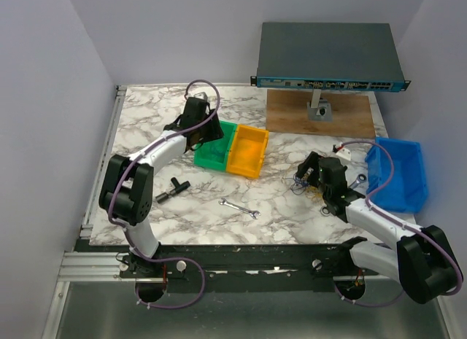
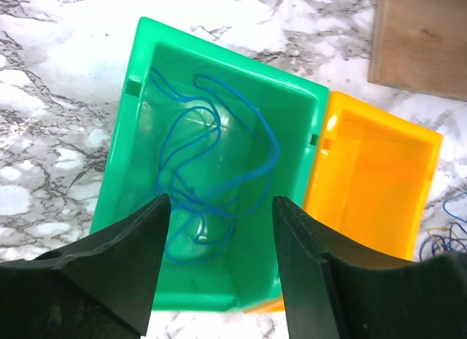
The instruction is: Untangle the cables
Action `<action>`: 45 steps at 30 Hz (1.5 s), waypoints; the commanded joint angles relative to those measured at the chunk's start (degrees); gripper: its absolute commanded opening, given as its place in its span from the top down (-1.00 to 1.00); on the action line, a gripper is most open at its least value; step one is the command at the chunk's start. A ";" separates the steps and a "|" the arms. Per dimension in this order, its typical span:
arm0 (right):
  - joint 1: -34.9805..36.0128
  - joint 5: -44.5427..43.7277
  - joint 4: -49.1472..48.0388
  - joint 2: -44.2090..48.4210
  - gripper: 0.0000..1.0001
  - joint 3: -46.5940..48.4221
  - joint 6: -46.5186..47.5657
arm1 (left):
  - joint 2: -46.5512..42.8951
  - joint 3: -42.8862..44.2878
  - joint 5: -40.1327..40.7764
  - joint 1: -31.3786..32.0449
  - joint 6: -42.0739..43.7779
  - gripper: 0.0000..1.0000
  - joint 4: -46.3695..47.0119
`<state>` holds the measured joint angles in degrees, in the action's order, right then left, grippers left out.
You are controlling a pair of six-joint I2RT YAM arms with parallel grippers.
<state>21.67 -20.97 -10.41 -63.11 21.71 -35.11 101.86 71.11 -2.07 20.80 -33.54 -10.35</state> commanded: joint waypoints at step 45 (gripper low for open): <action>0.00 16.81 -9.56 1.29 -0.23 -2.89 3.33 | -9.82 -1.31 -10.66 10.40 5.38 -0.32 -1.38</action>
<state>21.67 -1.69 -19.33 -64.95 20.32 -31.86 100.66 73.49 -12.69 26.72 -30.57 -17.37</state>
